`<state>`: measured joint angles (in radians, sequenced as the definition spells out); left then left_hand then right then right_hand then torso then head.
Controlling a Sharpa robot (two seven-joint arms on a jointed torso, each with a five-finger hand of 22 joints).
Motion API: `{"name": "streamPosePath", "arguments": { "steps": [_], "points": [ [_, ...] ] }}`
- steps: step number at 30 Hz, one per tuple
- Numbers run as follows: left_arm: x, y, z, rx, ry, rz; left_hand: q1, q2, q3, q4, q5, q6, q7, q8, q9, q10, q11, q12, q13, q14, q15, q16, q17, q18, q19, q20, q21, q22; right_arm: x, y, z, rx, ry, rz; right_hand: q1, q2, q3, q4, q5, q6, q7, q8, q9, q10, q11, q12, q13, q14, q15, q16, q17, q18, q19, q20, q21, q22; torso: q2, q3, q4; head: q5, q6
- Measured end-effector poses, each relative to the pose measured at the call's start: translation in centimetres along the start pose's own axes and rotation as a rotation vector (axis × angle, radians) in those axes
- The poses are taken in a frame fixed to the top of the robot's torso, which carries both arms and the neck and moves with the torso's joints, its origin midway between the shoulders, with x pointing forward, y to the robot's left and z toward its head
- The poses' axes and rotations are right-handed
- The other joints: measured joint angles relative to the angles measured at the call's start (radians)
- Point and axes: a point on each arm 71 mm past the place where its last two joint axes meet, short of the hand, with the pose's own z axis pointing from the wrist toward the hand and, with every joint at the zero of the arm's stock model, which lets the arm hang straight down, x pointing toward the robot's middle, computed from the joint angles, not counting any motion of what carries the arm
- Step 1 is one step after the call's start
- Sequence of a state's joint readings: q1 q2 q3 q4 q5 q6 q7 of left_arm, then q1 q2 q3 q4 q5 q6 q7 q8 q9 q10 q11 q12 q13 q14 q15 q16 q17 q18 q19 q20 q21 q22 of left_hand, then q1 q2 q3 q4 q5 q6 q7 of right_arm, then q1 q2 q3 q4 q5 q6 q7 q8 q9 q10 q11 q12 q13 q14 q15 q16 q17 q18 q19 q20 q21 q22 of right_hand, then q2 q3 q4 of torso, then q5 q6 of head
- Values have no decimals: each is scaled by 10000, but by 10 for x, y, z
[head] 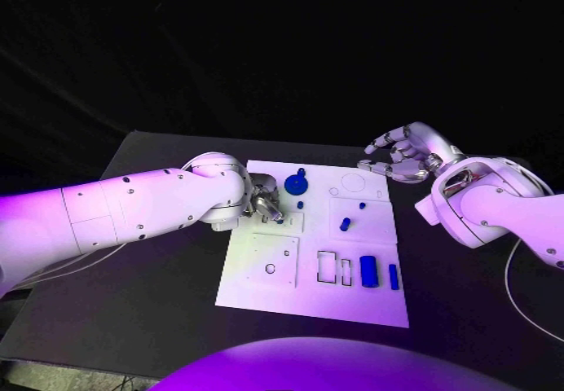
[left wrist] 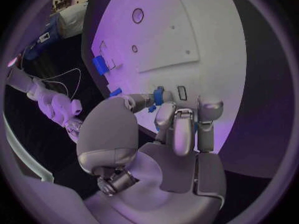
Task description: Assemble the parts on the task board
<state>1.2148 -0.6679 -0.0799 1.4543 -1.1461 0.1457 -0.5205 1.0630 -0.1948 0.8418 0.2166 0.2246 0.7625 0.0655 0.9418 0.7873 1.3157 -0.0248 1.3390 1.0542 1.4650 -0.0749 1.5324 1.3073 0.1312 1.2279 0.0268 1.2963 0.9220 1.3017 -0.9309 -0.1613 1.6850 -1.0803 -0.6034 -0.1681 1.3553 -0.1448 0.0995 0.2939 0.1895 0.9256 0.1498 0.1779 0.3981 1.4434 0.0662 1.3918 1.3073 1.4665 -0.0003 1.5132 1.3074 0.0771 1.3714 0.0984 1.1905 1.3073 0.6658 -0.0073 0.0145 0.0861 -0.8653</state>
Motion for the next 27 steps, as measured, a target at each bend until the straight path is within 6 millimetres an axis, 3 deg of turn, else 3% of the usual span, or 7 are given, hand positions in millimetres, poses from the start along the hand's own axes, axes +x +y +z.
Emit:
{"name": "streamPosePath", "arguments": {
  "steps": [27],
  "points": [
    [-1, 0, 0, 4, 158, 130, -1, -2, 0, -1, 2, 35, -3, -12, -2, -1, 1, -38, -49, 0, 0, 0, 0, 1, 16, -16, 39, 46, 0, 0, 0, 13, 3, 1, 1, 0, 1, -1, 0, 0, 0, 38, 6, 0, 0, 0, 7, 0, 0, 0, 7, 0, 0, 0, 0, 6, 4, -4, 2, -28, -31]
  ]
}}
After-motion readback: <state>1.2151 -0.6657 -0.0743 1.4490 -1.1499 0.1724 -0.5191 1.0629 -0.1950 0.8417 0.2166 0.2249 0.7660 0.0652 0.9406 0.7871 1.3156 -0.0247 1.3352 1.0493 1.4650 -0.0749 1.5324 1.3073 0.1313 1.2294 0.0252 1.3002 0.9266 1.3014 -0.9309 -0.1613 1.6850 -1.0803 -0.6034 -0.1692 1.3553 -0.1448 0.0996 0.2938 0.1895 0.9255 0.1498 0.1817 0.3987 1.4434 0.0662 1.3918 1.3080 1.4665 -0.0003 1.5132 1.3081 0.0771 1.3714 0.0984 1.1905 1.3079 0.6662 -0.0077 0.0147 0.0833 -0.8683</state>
